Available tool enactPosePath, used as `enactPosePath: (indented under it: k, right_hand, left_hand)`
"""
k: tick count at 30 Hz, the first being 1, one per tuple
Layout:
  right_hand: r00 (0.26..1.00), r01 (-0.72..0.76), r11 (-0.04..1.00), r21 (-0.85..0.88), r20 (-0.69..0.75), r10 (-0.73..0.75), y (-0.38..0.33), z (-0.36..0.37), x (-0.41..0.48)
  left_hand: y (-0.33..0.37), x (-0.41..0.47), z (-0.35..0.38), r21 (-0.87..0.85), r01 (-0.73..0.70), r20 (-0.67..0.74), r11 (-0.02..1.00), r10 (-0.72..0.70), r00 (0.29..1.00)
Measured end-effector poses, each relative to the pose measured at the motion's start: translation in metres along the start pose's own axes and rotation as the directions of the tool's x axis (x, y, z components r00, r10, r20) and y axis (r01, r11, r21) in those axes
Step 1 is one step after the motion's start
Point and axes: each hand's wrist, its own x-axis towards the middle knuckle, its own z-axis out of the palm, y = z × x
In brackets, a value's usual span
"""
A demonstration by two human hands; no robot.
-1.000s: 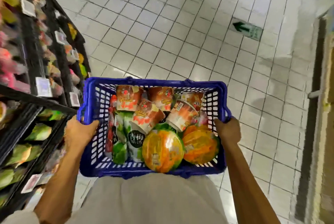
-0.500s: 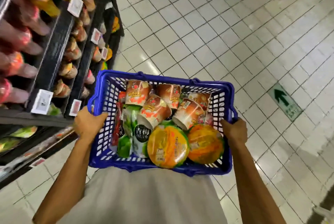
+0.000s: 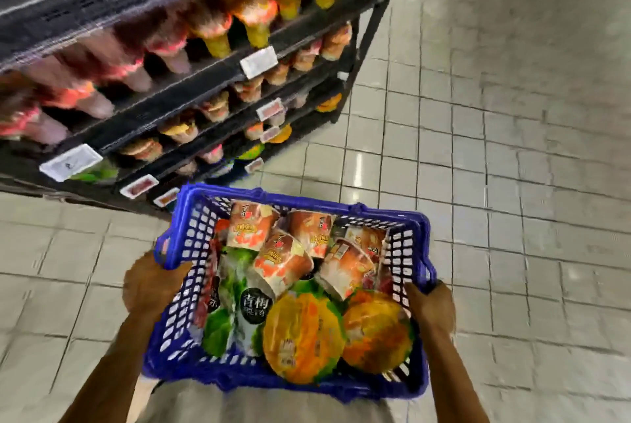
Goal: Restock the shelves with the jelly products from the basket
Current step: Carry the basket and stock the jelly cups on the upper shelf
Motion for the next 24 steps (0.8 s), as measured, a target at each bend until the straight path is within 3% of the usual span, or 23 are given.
enactPosePath:
  k: [5, 10, 16, 24]
  right_hand:
    - [0.989, 0.136, 0.985, -0.11, 0.068, -0.129, -0.057, -0.013, 0.06]
    - [0.949, 0.295, 0.937, -0.189, 0.17, -0.265, -0.122, 0.016, 0.099]
    - [0.901, 0.4, 0.885, -0.238, 0.278, -0.332, -0.166, 0.094, 0.147]
    - [0.868, 0.461, 0.837, -0.293, 0.342, -0.359, -0.183, 0.258, 0.248]
  left_hand:
    - [0.009, -0.05, 0.017, -0.194, 0.182, -0.072, 0.964, -0.199, 0.977]
    - [-0.009, -0.054, 0.05, -0.348, 0.357, -0.031, 0.867, -0.391, 0.92]
    - [-0.027, 0.002, 0.099, -0.414, 0.412, -0.026, 0.812, -0.463, 0.886]
    - [-0.072, 0.122, 0.211, -0.426, 0.466, 0.035, 0.775, -0.501, 0.865]
